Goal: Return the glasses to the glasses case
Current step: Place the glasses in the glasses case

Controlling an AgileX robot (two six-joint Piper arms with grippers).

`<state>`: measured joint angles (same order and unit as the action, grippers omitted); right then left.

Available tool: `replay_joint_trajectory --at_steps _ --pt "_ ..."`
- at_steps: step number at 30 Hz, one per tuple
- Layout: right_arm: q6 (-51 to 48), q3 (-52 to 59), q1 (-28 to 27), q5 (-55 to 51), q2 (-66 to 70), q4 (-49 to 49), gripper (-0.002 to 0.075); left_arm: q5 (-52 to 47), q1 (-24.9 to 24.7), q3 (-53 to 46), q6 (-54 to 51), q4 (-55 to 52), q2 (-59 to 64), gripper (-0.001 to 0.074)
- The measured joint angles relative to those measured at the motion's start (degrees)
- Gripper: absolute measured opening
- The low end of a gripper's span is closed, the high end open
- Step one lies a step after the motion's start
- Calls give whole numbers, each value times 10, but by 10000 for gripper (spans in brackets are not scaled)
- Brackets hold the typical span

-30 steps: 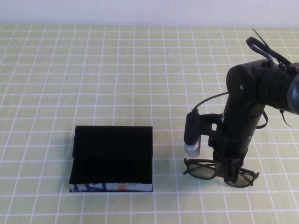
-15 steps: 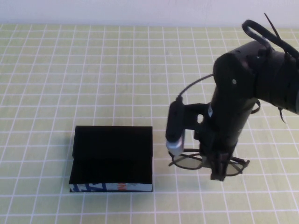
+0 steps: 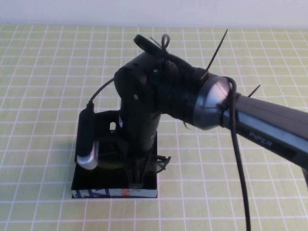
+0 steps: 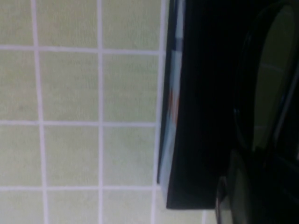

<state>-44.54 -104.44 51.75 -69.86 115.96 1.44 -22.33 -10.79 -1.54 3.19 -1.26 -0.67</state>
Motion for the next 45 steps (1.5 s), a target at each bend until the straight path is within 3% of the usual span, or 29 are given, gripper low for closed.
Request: replay_joint_trajectory --at_steps 9,45 --pt "0 -49 26 -3 29 2 4 0 0 0 0 0 0 -4" --pt "26 -72 26 -4 87 -3 4 0 0 0 0 0 0 -4"
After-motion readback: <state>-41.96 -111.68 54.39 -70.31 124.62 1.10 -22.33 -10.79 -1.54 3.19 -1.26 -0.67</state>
